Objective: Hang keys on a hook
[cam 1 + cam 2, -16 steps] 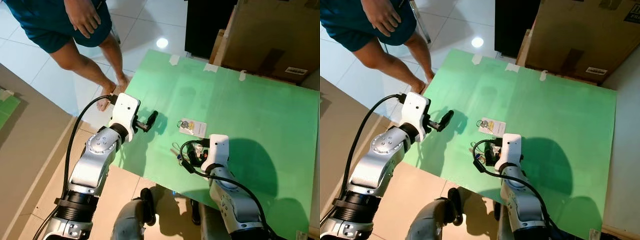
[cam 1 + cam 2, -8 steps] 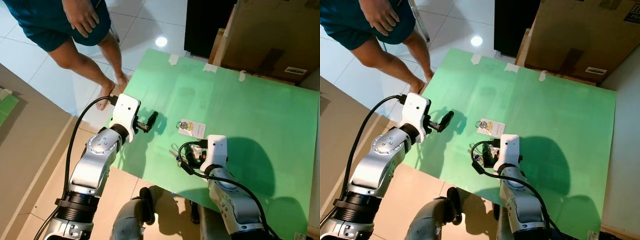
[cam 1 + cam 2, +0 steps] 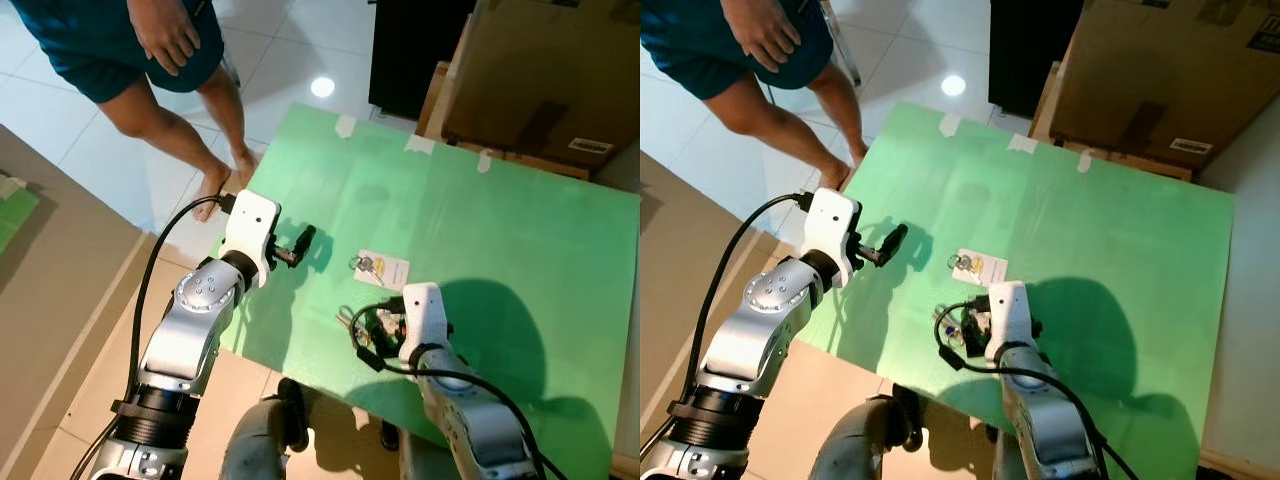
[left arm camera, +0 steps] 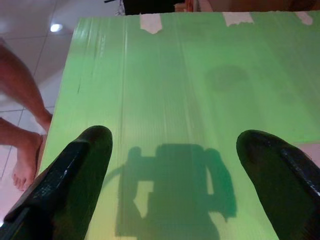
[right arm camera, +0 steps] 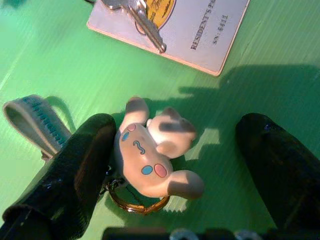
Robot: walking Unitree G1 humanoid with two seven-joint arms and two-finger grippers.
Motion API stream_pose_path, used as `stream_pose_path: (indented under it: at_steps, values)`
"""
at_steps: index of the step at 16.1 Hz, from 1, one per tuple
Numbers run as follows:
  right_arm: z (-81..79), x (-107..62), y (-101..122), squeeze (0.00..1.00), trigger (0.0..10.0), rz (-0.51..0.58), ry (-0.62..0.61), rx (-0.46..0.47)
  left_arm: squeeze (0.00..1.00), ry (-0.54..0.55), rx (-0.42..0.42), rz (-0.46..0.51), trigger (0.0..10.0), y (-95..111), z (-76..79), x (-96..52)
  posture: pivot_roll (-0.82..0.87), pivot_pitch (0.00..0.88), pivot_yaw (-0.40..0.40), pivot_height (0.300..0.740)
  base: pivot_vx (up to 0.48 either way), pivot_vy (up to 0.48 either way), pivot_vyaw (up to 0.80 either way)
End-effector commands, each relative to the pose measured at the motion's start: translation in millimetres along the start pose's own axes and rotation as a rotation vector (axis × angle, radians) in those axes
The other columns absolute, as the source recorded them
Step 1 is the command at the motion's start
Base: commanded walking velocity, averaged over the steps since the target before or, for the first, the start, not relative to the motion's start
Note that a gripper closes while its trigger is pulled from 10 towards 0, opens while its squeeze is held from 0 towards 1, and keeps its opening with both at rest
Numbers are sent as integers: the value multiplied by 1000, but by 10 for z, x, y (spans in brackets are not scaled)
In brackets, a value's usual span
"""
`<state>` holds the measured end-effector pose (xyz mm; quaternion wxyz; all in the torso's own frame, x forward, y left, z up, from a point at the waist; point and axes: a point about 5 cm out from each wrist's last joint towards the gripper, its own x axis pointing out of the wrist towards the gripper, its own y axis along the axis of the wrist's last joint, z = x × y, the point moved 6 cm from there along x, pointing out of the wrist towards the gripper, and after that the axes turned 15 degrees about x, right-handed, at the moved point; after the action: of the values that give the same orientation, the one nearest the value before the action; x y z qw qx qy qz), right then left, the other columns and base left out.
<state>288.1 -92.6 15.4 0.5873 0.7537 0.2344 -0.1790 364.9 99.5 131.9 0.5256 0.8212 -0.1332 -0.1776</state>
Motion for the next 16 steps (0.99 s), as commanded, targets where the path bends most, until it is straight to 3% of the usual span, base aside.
stream_pose_path:
  at_steps: [1, 2, 3, 4, 10, 16]
  values:
    - [81, -49, -522, 0, 10000, -197, -26, 19, 0, 4, 4, -3, 10000, -14, 3, -35, -88, 360, 95, 740, 0, 0, 0]
    - [96, -54, -533, 0, 10000, -200, -30, 27, 0, 7, 3, -4, 10000, -15, -3, -36, -89, 363, 95, 740, 0, 0, 0]
    - [111, -49, -488, 0, 2941, -181, -36, 34, 0, 8, 3, -3, 10000, -13, -4, -36, -89, 365, 96, 740, 0, 0, 0]
    - [116, -45, -450, 0, 0, -168, -38, 37, 0, 10, 3, -3, 10000, -10, -7, -36, -88, 368, 97, 740, 0, 0, 0]
    - [112, -56, -255, 0, 0, -80, -35, 28, 0, 21, -2, 0, 10000, 0, -15, -37, -90, 371, 94, 740, 0, 0, 0]
    - [-118, -191, 372, 0, 0, 200, 43, -58, 0, 27, -5, 4, 10000, 15, -26, -33, -91, 377, 96, 740, 0, 0, 0]
